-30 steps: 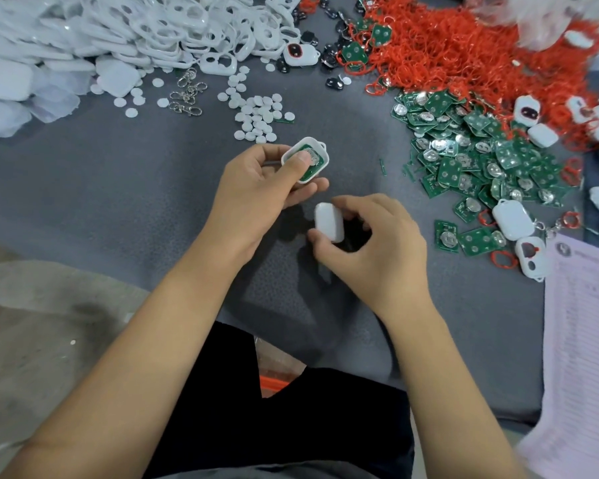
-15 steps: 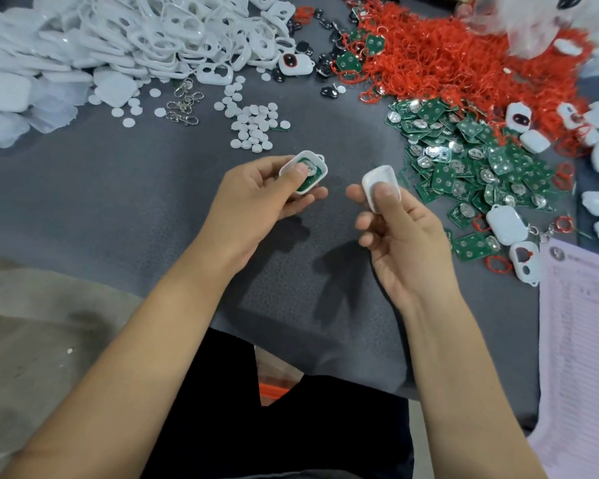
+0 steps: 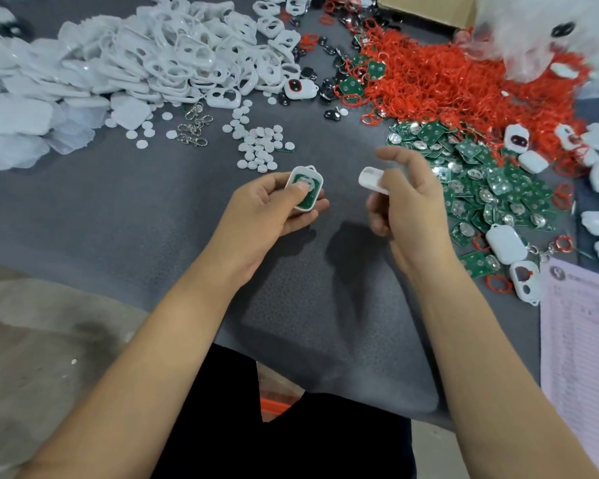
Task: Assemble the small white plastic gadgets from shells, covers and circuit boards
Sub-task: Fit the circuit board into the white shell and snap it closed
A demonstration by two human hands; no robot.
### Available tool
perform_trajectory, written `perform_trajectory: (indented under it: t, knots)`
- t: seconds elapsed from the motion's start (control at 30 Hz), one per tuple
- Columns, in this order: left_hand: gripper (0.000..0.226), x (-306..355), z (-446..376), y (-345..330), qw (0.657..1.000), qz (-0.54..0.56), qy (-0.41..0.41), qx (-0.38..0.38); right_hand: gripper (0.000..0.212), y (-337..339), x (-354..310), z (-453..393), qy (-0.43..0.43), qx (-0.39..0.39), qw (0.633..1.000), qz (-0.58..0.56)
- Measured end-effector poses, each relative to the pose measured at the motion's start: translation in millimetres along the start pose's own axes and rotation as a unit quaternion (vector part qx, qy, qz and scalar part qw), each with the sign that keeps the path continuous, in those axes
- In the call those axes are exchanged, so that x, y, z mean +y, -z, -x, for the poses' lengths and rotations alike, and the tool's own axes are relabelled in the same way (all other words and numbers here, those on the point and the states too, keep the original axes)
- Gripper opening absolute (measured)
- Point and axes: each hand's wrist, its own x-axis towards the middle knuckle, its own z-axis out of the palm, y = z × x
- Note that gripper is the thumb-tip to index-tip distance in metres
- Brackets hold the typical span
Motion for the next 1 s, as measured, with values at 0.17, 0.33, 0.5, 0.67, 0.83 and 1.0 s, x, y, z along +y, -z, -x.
perform_trajectory:
  t: [0.17,0.33,0.5,0.67,0.83,1.0]
  knots:
    - [0.021,0.4,-1.0,1.7,1.000,-0.012,0.002,-0.001,0.014,1.3,8.9,1.6,0.021,-0.029,0.999,-0.018]
    - [0.021,-2.1,0.7,2.8,0.999,-0.031,-0.003,-0.010,0.013,3.3,11.3,4.7,0.066,-0.056,0.996,-0.024]
    - [0.019,-2.8,1.8,2.8,0.999,-0.052,-0.012,-0.003,0.011,-3.3,11.1,9.4,0.049,-0.053,0.997,-0.039]
    - [0.020,-5.0,3.8,3.6,0.995,-0.091,-0.036,-0.011,0.012,-2.9,12.8,9.0,0.034,-0.061,0.997,-0.037]
    - [0.018,-5.5,4.6,2.7,0.993,-0.109,-0.038,-0.019,0.017,-3.2,16.4,7.8,0.046,-0.053,0.997,-0.023]
    - [0.018,-6.1,4.4,3.0,0.991,-0.121,-0.041,-0.028,0.023,-3.5,14.7,8.5,0.068,-0.075,0.993,-0.061]
